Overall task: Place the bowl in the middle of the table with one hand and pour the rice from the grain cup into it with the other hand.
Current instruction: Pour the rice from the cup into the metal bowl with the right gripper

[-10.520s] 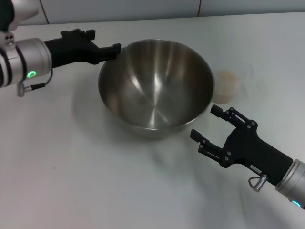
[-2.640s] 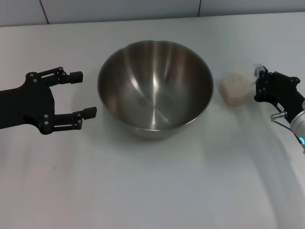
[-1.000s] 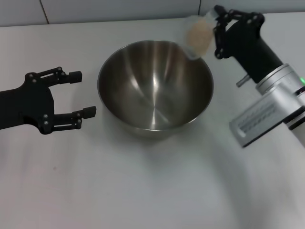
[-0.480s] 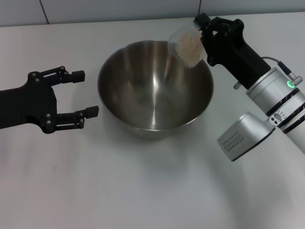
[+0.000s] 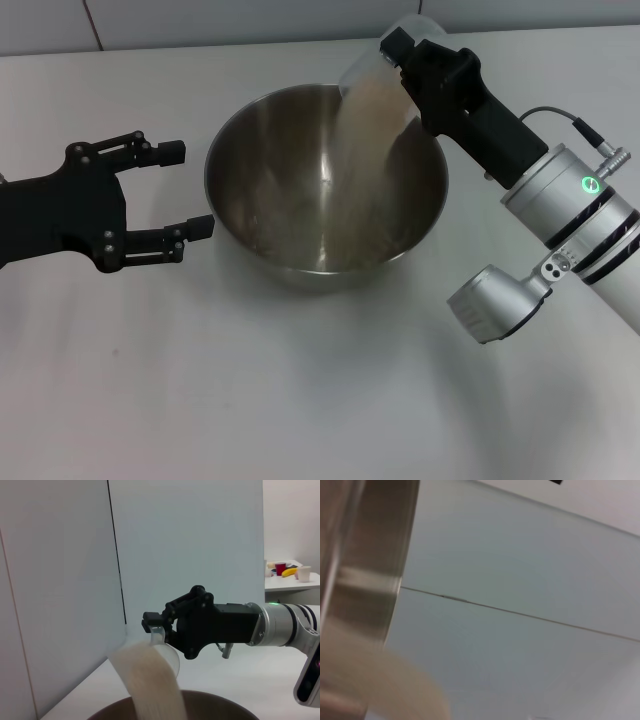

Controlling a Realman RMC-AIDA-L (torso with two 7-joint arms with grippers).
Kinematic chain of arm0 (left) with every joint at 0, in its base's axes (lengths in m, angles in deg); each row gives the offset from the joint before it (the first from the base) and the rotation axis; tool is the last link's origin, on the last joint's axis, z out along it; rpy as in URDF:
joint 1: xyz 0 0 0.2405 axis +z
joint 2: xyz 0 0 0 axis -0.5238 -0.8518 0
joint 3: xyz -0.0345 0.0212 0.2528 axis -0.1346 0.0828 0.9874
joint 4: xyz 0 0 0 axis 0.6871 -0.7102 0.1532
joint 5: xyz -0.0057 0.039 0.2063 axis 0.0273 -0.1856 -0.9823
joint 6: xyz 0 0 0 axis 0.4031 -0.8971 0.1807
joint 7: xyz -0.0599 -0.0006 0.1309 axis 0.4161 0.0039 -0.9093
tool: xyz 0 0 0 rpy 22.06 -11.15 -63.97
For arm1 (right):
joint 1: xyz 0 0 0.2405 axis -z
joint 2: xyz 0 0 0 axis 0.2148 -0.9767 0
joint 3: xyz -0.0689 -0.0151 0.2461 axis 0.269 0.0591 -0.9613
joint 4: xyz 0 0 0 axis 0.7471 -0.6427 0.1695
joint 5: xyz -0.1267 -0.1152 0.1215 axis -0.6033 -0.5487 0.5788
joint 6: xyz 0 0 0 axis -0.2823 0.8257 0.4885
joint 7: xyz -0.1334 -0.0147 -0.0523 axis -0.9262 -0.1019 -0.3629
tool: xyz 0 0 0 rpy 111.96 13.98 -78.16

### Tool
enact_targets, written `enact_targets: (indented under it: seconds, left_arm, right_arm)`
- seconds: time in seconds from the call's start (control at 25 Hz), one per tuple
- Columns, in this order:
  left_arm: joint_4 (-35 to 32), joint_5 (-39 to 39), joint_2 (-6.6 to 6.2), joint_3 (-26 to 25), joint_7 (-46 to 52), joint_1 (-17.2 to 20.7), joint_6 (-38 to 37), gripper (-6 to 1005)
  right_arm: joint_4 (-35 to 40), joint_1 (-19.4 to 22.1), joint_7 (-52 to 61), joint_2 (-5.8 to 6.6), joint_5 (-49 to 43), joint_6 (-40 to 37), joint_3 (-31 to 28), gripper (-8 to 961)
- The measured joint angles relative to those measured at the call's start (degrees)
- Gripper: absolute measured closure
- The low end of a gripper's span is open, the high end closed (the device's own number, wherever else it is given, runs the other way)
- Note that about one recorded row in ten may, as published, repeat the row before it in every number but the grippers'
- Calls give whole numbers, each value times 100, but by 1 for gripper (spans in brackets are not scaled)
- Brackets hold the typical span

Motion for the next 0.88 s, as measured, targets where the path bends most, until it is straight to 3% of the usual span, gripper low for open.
enact_targets:
  seconds: [0.88]
  left_arm:
    - [8, 0, -1, 14, -47, -45, -19, 177]
  right_arm:
    - [-26, -120, -1253, -4, -526, 50, 21, 943]
